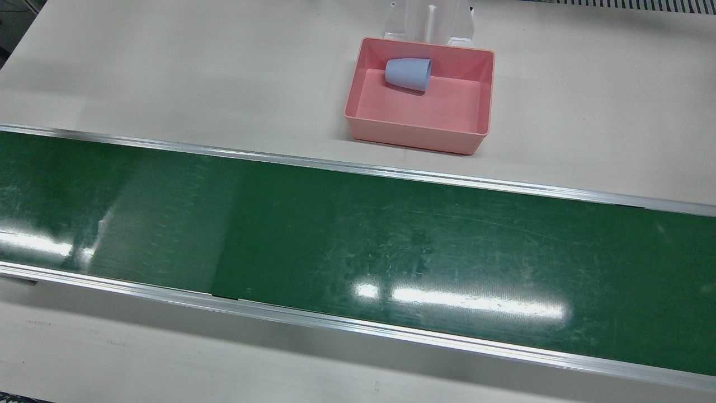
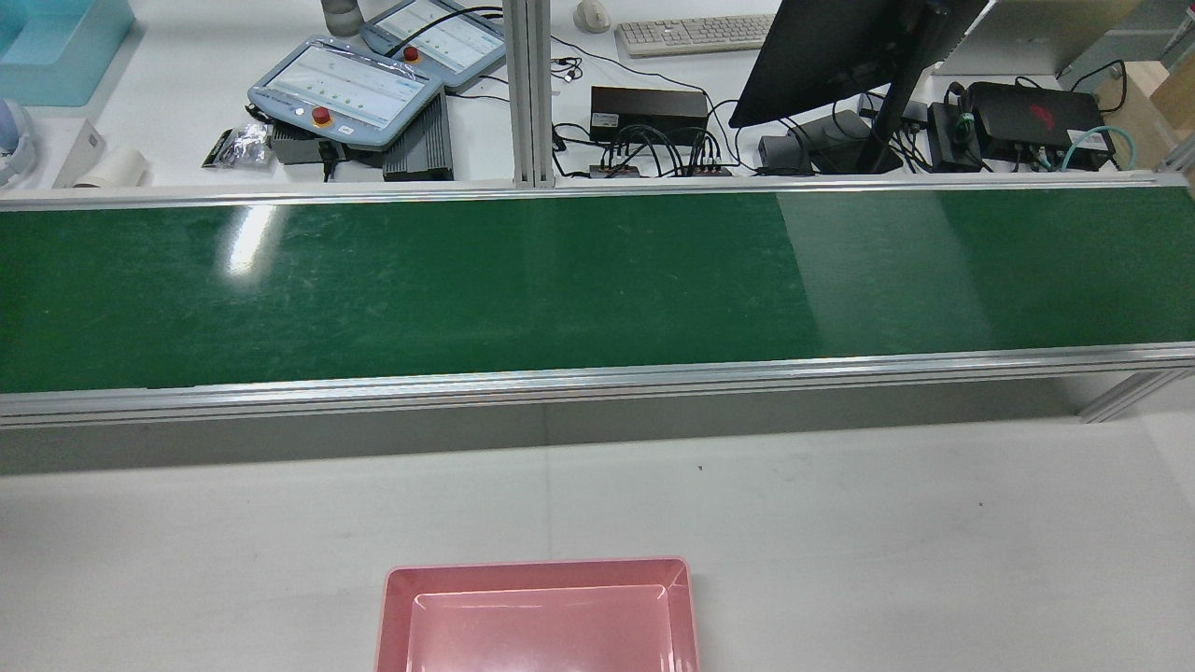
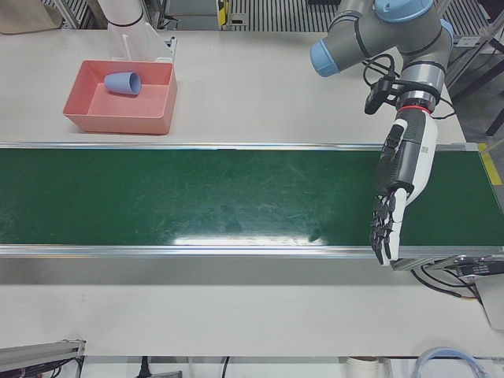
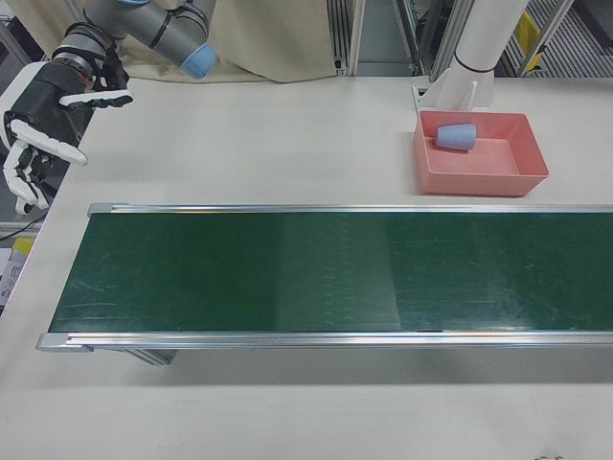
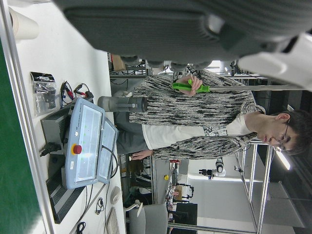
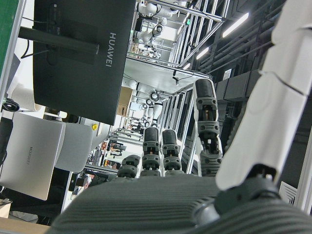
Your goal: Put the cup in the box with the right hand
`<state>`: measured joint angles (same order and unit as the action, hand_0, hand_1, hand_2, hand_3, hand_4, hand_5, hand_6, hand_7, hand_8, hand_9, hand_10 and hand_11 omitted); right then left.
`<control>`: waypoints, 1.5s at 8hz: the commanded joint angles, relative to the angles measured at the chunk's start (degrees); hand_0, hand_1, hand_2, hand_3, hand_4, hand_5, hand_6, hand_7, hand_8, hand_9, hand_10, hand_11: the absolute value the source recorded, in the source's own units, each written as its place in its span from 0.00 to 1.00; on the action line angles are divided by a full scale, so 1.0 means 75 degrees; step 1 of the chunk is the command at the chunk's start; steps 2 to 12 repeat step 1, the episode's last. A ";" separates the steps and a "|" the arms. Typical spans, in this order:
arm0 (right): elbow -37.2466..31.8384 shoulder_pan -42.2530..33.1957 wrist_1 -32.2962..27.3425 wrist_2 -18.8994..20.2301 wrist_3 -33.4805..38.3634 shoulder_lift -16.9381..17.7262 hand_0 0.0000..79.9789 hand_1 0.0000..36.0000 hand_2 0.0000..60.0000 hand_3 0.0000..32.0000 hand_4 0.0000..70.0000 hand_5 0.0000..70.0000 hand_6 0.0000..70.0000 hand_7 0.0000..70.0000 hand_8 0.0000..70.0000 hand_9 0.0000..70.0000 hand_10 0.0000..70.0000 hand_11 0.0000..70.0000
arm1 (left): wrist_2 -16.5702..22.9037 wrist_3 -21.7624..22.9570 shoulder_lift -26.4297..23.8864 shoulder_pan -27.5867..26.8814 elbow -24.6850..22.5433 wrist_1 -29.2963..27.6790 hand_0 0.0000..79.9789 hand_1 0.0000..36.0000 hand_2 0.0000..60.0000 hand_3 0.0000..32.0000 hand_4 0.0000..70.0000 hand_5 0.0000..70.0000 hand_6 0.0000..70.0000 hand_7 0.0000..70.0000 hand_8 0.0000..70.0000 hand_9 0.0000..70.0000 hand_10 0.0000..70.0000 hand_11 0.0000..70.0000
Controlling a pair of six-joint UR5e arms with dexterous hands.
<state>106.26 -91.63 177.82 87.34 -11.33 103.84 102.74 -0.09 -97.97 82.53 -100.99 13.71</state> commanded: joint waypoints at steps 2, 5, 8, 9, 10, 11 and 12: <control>0.0047 -0.0052 -0.0003 0.0027 0.0022 0.0077 0.66 0.34 0.05 0.00 0.47 0.08 0.11 0.39 0.18 0.32 0.08 0.13 | 0.0000 0.0000 -0.0004 0.0000 0.0001 0.0000 0.00 0.00 0.00 0.00 0.00 0.00 0.00 0.00 0.00 0.00 0.00 0.00; 0.0047 -0.0052 -0.0003 0.0027 0.0022 0.0077 0.66 0.34 0.05 0.00 0.47 0.08 0.11 0.39 0.18 0.32 0.08 0.13 | 0.0000 0.0000 -0.0004 0.0000 0.0001 0.0000 0.00 0.00 0.00 0.00 0.00 0.00 0.00 0.00 0.00 0.00 0.00 0.00; 0.0047 -0.0052 -0.0003 0.0027 0.0022 0.0077 0.66 0.34 0.05 0.00 0.47 0.08 0.11 0.39 0.18 0.32 0.08 0.13 | 0.0000 0.0000 -0.0004 0.0000 0.0001 0.0000 0.00 0.00 0.00 0.00 0.00 0.00 0.00 0.00 0.00 0.00 0.00 0.00; 0.0047 -0.0052 -0.0003 0.0027 0.0022 0.0077 0.66 0.34 0.05 0.00 0.47 0.08 0.11 0.39 0.18 0.32 0.08 0.13 | 0.0000 0.0000 -0.0004 0.0000 0.0001 0.0000 0.00 0.00 0.00 0.00 0.00 0.00 0.00 0.00 0.00 0.00 0.00 0.00; 0.0047 -0.0052 -0.0003 0.0027 0.0022 0.0077 0.66 0.34 0.05 0.00 0.47 0.08 0.11 0.39 0.18 0.32 0.08 0.13 | 0.0000 0.0000 -0.0004 0.0000 0.0001 0.0000 0.00 0.00 0.00 0.00 0.00 0.00 0.00 0.00 0.00 0.00 0.00 0.00; 0.0047 -0.0052 -0.0003 0.0027 0.0022 0.0077 0.66 0.34 0.05 0.00 0.47 0.08 0.11 0.39 0.18 0.32 0.08 0.13 | 0.0000 0.0000 -0.0004 0.0000 0.0001 0.0000 0.00 0.00 0.00 0.00 0.00 0.00 0.00 0.00 0.00 0.00 0.00 0.00; 0.0047 -0.0052 -0.0003 0.0027 0.0022 0.0077 0.66 0.34 0.05 0.00 0.47 0.08 0.11 0.39 0.18 0.32 0.08 0.13 | 0.0000 0.0000 -0.0004 0.0000 0.0001 0.0000 0.00 0.00 0.00 0.00 0.00 0.00 0.00 0.00 0.00 0.00 0.00 0.00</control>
